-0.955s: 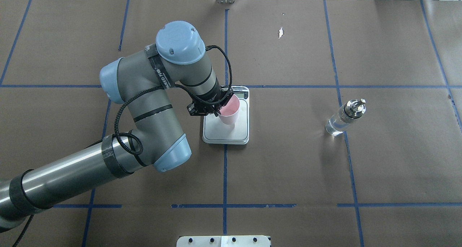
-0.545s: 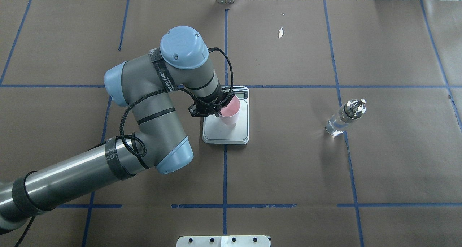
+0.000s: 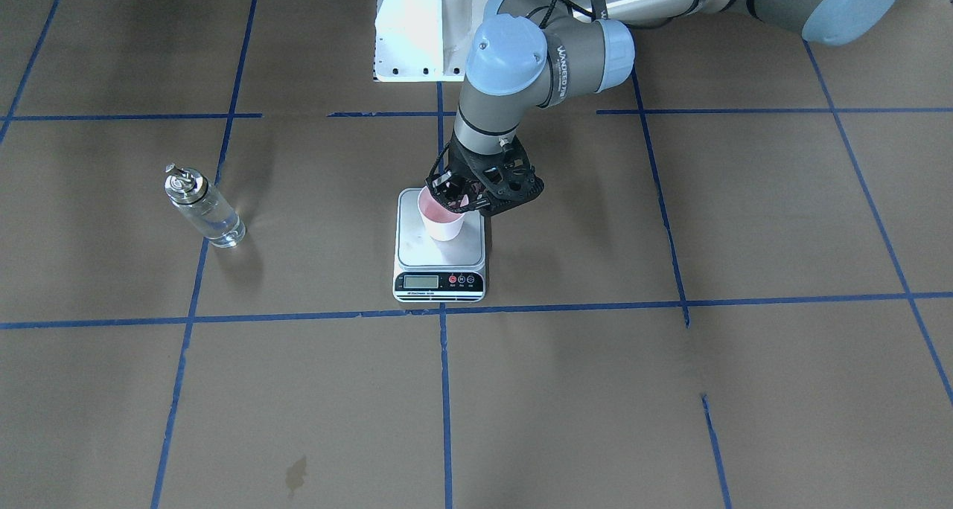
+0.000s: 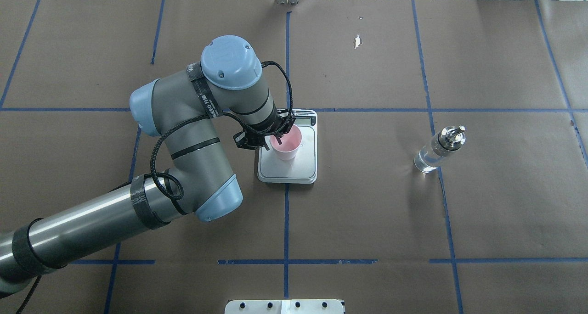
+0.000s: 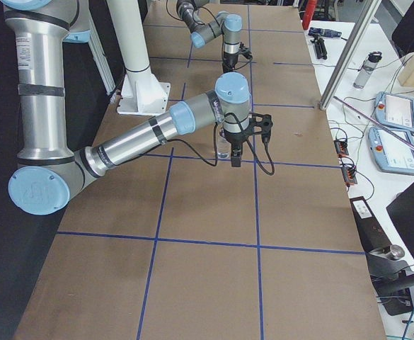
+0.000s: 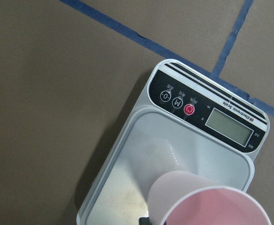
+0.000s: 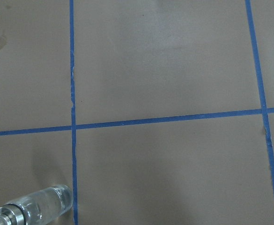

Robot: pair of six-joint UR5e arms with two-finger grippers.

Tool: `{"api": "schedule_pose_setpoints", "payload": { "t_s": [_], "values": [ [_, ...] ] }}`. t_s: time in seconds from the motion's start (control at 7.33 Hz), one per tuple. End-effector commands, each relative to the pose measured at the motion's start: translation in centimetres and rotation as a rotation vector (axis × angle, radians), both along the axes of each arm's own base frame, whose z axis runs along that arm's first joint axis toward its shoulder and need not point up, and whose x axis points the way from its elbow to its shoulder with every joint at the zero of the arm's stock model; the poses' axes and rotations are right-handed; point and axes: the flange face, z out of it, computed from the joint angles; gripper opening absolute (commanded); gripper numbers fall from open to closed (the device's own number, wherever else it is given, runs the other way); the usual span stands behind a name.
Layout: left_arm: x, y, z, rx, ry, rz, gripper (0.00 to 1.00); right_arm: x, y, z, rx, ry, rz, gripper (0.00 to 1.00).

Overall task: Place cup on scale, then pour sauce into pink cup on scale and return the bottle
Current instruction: 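Open the left gripper and withdraw it while the right gripper approaches the bottle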

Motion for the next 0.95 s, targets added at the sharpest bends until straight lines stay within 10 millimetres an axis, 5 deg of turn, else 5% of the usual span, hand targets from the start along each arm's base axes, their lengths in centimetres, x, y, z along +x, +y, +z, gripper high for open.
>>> {"api": "schedule_pose_setpoints", "payload": {
  "t_s": [0.0, 0.27, 0.55, 0.68, 0.82],
  "values": [
    [-4.3, 1.4, -0.6, 0.069, 0.038, 0.018, 1.0, -0.7, 0.6, -1.2, 0.001, -0.01, 0.001, 1.0],
    [-10.2, 1.0, -2.1, 0.169, -0.005, 0.051, 1.0, -4.0, 3.5, -3.9, -0.053, -0.04, -0.003, 1.0],
    [-14.0, -1.0, -0.2, 0.193, -0.004, 0.072, 1.0, -9.7, 6.7, -8.4, -0.013, 0.007, -0.022, 1.0],
    [-16.9, -1.1, 1.0, 0.235, -0.001, 0.089, 1.0, -14.0, 8.5, -9.6, -0.018, 0.06, -0.005, 1.0],
    [-20.0, -0.8, 2.5, 0.283, -0.029, 0.106, 1.0, -15.9, 10.3, -11.5, 0.011, 0.059, -0.011, 0.98]
  ]
}}
